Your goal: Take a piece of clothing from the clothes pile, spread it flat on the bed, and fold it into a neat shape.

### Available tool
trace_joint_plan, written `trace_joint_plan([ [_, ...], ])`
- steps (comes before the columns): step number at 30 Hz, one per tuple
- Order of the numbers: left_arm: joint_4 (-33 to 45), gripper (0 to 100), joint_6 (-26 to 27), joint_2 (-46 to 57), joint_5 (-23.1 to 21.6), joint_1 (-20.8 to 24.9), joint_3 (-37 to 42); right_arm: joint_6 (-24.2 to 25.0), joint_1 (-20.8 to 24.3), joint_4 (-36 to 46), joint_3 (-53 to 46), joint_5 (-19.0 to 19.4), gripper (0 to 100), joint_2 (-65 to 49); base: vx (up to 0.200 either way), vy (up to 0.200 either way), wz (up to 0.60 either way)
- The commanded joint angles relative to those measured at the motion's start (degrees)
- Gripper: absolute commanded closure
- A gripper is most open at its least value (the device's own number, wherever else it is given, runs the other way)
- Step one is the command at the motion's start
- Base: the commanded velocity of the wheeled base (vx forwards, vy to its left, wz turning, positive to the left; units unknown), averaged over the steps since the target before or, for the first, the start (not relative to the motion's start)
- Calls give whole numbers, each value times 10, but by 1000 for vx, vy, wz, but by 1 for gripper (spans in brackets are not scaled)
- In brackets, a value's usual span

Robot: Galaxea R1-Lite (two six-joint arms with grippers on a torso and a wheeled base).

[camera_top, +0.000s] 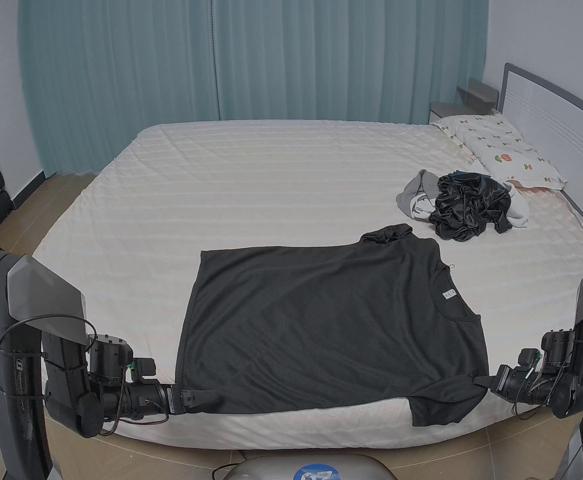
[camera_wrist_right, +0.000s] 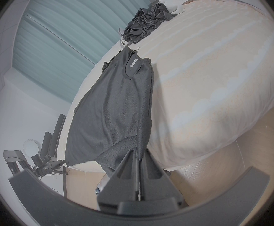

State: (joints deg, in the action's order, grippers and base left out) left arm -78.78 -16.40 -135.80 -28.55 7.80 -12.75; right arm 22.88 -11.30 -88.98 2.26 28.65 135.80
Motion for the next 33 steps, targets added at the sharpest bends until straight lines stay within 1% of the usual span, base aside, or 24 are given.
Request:
trace_joint_plan([
  [1, 2, 0, 15, 24, 1, -10, 23, 1, 1, -6, -4, 0, 100, 0, 0, 0, 0],
  [6, 1, 0, 18, 53, -5, -1, 46, 1, 1, -6, -5, 0, 100, 0, 0, 0, 0],
  [14, 7, 0, 20, 47, -4, 20, 34, 0, 1, -6, -8, 0, 100, -2, 0, 0, 0],
  [20, 7, 0, 22, 37, -3, 13, 29, 1, 1, -6, -12, 0, 100, -5, 0, 0, 0],
  [25, 6, 0, 37, -1, -3, -12, 14, 1, 1, -7, -15, 0, 100, -5, 0, 0, 0],
  [29, 3, 0, 37, -3, -5, -14, 11, 1, 1, -7, -15, 0, 100, -5, 0, 0, 0],
  [33, 3, 0, 34, -6, -6, -4, 1, 1, 5, -7, -15, 1, 100, -5, 0, 0, 0],
])
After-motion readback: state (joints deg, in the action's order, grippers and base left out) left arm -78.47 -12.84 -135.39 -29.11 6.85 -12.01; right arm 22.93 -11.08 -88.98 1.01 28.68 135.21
